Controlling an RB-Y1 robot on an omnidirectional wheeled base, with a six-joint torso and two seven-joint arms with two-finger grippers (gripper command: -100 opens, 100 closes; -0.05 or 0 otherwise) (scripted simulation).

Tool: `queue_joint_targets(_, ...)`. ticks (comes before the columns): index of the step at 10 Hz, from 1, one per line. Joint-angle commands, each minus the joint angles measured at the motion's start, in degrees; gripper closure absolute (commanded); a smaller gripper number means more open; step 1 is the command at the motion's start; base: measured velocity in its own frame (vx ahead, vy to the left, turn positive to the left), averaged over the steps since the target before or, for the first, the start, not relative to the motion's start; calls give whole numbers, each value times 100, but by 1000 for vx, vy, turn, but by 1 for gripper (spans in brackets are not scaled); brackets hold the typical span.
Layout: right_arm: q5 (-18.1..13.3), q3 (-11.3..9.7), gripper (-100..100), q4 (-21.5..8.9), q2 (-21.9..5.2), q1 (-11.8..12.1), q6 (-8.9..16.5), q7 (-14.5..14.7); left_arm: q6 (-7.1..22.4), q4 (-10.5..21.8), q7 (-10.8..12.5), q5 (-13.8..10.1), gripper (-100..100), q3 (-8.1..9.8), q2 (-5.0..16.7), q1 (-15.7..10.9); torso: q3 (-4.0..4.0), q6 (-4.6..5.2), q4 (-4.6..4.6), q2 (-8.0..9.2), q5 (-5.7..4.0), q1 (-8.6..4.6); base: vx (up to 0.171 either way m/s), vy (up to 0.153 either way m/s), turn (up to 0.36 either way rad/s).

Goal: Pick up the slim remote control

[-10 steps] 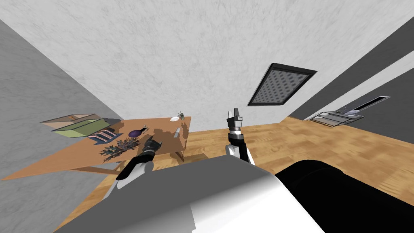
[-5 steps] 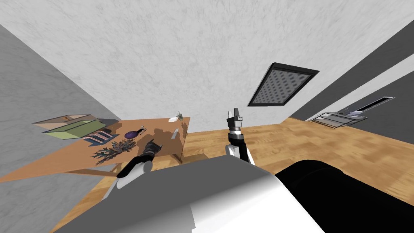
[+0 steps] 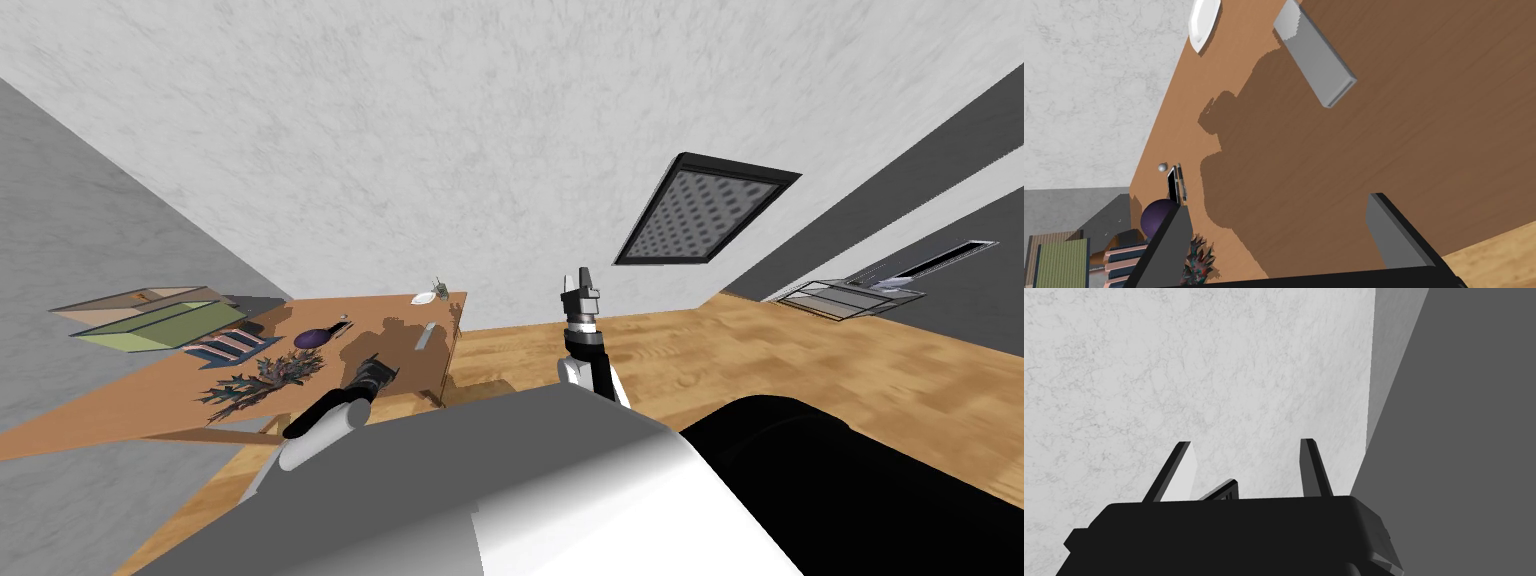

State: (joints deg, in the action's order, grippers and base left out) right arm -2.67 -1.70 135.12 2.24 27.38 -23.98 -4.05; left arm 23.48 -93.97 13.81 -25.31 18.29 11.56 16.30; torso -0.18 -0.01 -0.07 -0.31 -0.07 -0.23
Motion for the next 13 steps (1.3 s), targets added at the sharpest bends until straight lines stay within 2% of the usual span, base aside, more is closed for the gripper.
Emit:
queue_joint_targets(1, 0, 0, 0, 0, 0, 0, 0, 0, 286, 275, 96, -60, -100, 140, 49, -117, 0, 0, 0, 0, 0, 0, 113, -71, 35)
queue_joint_targets(2, 0, 0, 0, 0, 0, 0, 0, 0, 421, 275, 96, -60, -100, 140, 49, -117, -5, 0, -1, -11, 0, 1, 110, -73, 18)
queue_joint_targets(3, 0, 0, 0, 0, 0, 0, 0, 0, 601, 479, 185, -110, -100, 271, 112, -203, -6, 1, -2, -11, 0, 1, 129, -99, 37)
queue_joint_targets(4, 0, 0, 0, 0, 0, 1, 0, 0, 800, 479, 185, -110, -100, 271, 112, -203, -10, 0, -3, -19, -1, -8, 123, -84, 24)
queue_joint_targets(5, 0, 0, 0, 0, 0, 0, 0, 0, 964, 681, 273, -149, -100, 403, 182, -287, -10, 1, -4, -18, -1, -4, 174, -76, 34)
queue_joint_targets(7, 0, 0, 0, 0, 0, 1, 0, 0, 1147, 681, 273, -149, -100, 403, 182, -287, -16, 1, -6, -27, 1, 7, 99, -34, 13)
queue_joint_targets(8, 0, 0, 0, 0, -1, 0, 0, 0, 1389, 880, 360, -177, -100, 534, 256, -367, -1, 0, -1, -1, 3, 20, 102, -21, 42)
queue_joint_targets(9, 0, 1, 0, 0, -1, 1, 0, 0, 1487, 880, 360, -177, -100, 534, 256, -367, -4, 0, -1, -8, 4, 21, 121, -39, 26)
queue_joint_targets(10, 0, 0, 0, 0, 0, 0, 0, 0, 1684, 1076, 446, -194, -100, 662, 336, -443, -7, 0, -3, -13, 3, 16, 164, -65, 47)
queue_joint_targets(11, 0, 0, 0, 0, 0, 1, 0, 0, 1816, 1076, 446, -194, -100, 662, 336, -443, -15, 0, -5, -28, 2, 8, 145, -55, 28)
queue_joint_targets(12, 0, 0, 0, 0, 0, 1, 0, 0, 1995, 1268, 530, -201, -100, 786, 420, -515, -15, 1, -6, -25, 2, 9, 185, -50, 52)
queue_joint_targets(13, 0, 1, 0, 0, 0, 1, 0, 0, 2135, 1268, 530, -201, -100, 786, 420, -515, -21, 0, -7, -37, 2, 11, 160, -21, 28)
